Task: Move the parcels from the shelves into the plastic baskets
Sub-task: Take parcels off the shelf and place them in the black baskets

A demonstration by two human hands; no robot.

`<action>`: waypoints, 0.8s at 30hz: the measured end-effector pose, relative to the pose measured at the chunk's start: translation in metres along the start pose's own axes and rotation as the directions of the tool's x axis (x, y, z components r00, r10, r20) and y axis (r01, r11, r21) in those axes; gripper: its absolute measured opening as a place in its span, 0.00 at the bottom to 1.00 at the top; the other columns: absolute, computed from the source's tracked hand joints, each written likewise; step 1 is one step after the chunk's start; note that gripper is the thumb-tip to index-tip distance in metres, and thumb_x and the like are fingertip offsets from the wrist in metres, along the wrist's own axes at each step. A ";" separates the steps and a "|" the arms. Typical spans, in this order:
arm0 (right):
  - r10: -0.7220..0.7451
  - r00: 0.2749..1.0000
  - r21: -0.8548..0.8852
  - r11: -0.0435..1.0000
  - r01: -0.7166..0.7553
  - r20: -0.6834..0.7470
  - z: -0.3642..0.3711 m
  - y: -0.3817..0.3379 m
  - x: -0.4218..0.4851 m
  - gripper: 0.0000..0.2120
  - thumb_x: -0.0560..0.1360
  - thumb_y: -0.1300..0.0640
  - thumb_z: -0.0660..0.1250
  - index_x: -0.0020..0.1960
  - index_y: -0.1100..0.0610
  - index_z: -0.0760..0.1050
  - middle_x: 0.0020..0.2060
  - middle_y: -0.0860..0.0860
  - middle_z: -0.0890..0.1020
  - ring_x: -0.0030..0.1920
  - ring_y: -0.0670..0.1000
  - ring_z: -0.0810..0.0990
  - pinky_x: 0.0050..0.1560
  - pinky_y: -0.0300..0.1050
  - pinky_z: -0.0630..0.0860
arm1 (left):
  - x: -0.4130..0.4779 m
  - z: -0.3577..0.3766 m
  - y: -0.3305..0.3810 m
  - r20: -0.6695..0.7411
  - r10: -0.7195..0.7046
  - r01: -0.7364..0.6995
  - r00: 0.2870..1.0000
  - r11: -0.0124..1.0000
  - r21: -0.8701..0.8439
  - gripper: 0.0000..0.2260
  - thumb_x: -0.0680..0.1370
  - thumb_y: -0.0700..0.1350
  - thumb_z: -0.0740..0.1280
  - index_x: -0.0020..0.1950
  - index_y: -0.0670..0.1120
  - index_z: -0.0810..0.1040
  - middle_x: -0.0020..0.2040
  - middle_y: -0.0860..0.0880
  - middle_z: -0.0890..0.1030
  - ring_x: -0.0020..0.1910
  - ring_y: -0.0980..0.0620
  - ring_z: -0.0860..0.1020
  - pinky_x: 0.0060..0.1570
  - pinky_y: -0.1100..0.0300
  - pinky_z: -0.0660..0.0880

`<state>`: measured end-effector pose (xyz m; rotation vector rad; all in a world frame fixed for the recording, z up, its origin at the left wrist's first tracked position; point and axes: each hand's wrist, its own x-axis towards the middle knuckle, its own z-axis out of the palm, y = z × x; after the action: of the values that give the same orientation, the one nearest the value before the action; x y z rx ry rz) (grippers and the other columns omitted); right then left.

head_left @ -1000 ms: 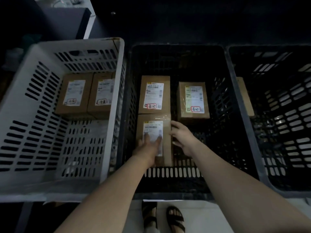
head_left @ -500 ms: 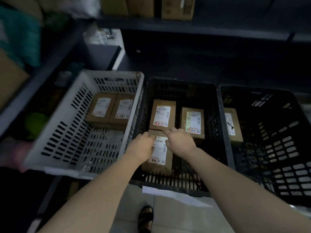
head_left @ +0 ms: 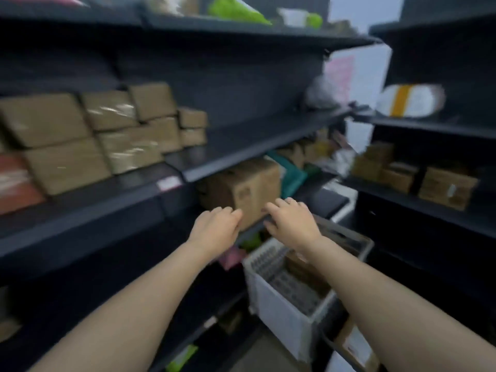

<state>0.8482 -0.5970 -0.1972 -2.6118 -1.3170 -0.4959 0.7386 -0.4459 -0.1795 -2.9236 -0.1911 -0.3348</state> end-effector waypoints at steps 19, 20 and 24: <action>-0.294 0.925 0.352 0.861 0.366 -0.241 -0.094 -0.450 0.160 0.20 0.79 0.51 0.62 0.69 0.53 0.67 0.67 0.54 0.69 0.65 0.58 0.68 0.59 0.51 0.70 | -0.301 -0.144 -0.352 -0.231 -0.674 0.672 0.702 0.734 -0.099 0.14 0.79 0.49 0.61 0.65 0.49 0.71 0.59 0.48 0.76 0.58 0.47 0.73 0.54 0.52 0.73; -0.264 0.931 0.370 0.863 0.345 -0.253 -0.095 -0.455 0.166 0.21 0.79 0.51 0.62 0.70 0.54 0.66 0.68 0.55 0.68 0.66 0.59 0.67 0.61 0.51 0.70 | -0.300 -0.143 -0.361 -0.240 -0.686 0.676 0.687 0.724 -0.136 0.15 0.79 0.49 0.62 0.65 0.49 0.71 0.59 0.48 0.76 0.59 0.47 0.73 0.54 0.52 0.73; -0.154 0.923 0.375 0.880 0.291 -0.354 -0.100 -0.460 0.194 0.24 0.78 0.49 0.63 0.72 0.54 0.64 0.71 0.57 0.64 0.70 0.62 0.64 0.67 0.53 0.67 | -0.279 -0.145 -0.388 -0.305 -0.697 0.659 0.649 0.715 -0.231 0.20 0.80 0.52 0.60 0.71 0.50 0.67 0.66 0.47 0.73 0.65 0.45 0.70 0.59 0.49 0.72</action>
<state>0.5644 -0.2092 -0.0303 -1.9479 -1.4351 -0.5600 0.3809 -0.1275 -0.0384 -2.6699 -1.2618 -1.0240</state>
